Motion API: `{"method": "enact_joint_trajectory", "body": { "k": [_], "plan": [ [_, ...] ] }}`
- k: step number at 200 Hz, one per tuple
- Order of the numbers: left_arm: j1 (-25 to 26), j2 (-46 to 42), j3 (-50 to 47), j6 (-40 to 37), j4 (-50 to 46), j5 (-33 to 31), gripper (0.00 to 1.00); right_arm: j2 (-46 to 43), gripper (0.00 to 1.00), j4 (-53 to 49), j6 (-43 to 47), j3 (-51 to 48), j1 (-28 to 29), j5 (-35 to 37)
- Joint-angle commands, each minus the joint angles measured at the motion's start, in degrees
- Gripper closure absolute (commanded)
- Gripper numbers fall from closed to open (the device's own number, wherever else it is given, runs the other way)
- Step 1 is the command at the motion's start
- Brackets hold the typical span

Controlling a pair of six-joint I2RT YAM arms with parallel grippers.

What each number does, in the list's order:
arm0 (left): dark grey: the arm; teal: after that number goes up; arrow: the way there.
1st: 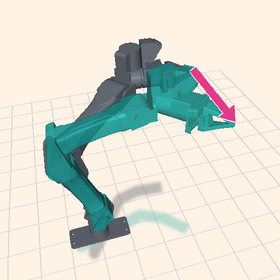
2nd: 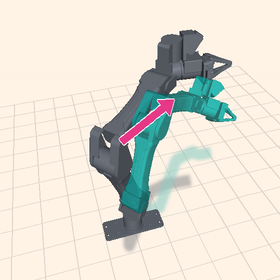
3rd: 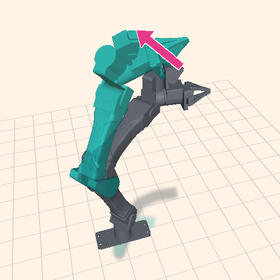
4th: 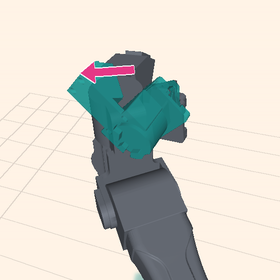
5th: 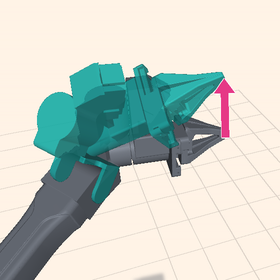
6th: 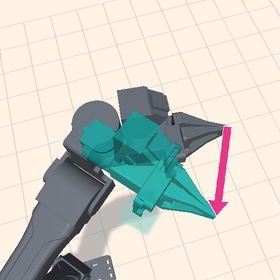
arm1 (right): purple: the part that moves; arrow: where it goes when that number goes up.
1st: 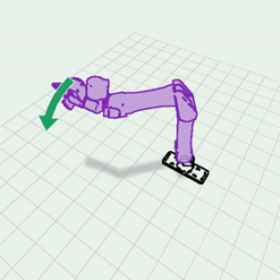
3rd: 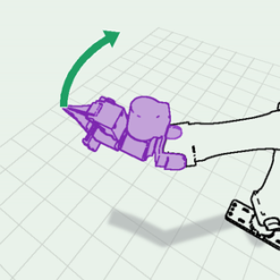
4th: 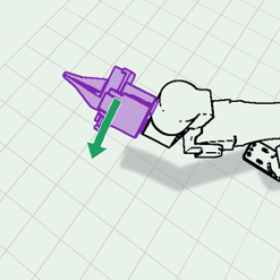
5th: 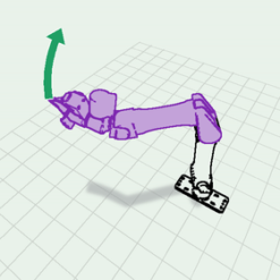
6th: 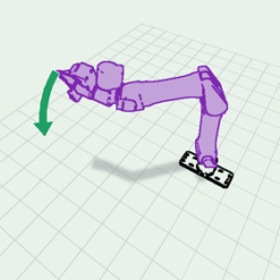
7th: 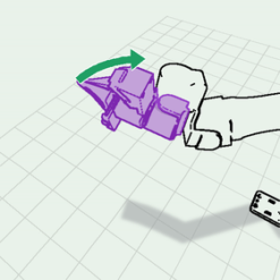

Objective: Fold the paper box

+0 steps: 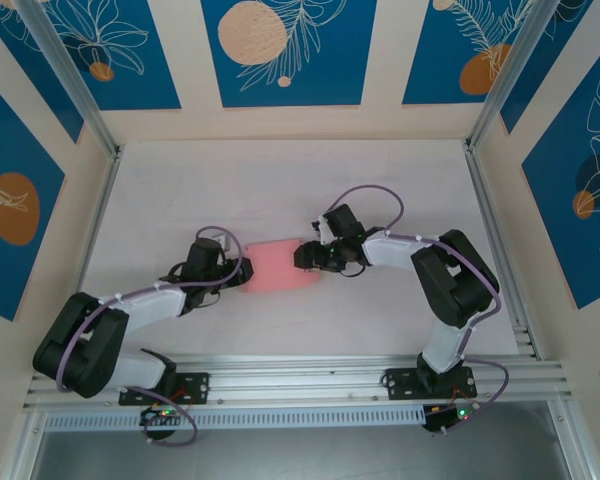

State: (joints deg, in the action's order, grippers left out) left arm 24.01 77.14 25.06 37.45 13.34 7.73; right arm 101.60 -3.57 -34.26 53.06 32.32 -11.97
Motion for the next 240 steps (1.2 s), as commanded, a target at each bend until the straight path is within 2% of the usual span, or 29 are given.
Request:
{"method": "enact_joint_trajectory", "body": {
  "k": [1,60,127,150,165,179,187,210,227,240],
  "plan": [
    [-3.60,2.47,-3.17,1.23,-3.10,2.32,0.58,2.14,0.34,5.95,-4.62,-3.38,-0.52,-5.96],
    [-8.65,6.00,-4.23,3.74,1.33,8.90,0.83,3.00,0.34,16.60,-9.65,-5.46,-0.39,-12.27],
    [-10.60,7.30,-4.06,4.34,2.92,11.35,0.87,5.99,0.35,23.31,-13.66,-5.61,0.99,-15.07],
    [-10.56,7.06,-4.06,4.34,3.00,12.17,0.86,7.69,0.41,26.77,-15.86,-5.25,1.54,-16.12],
    [-10.56,6.18,-4.05,4.17,2.70,12.70,0.85,7.87,0.50,27.88,-17.32,-5.23,1.75,-16.12],
    [-10.56,4.25,-4.19,3.63,1.69,12.70,0.80,7.11,0.56,26.90,-18.42,-5.25,1.71,-15.36],
    [-10.56,2.43,-4.21,3.12,0.62,12.52,0.74,6.27,0.58,25.32,-18.96,-5.23,1.64,-14.84],
    [-10.57,-5.96,-3.89,-0.09,-3.35,11.59,0.44,3.08,0.65,18.88,-21.14,-4.94,0.89,-14.13],
    [-10.43,-13.74,-3.70,-5.23,-5.06,10.84,0.28,0.44,0.65,14.34,-22.78,-4.72,-0.04,-15.27],
    [-10.11,-19.63,-4.27,-10.39,-4.30,10.58,0.11,-1.71,0.65,11.95,-23.85,-4.67,-0.96,-17.26]
  ]
}}
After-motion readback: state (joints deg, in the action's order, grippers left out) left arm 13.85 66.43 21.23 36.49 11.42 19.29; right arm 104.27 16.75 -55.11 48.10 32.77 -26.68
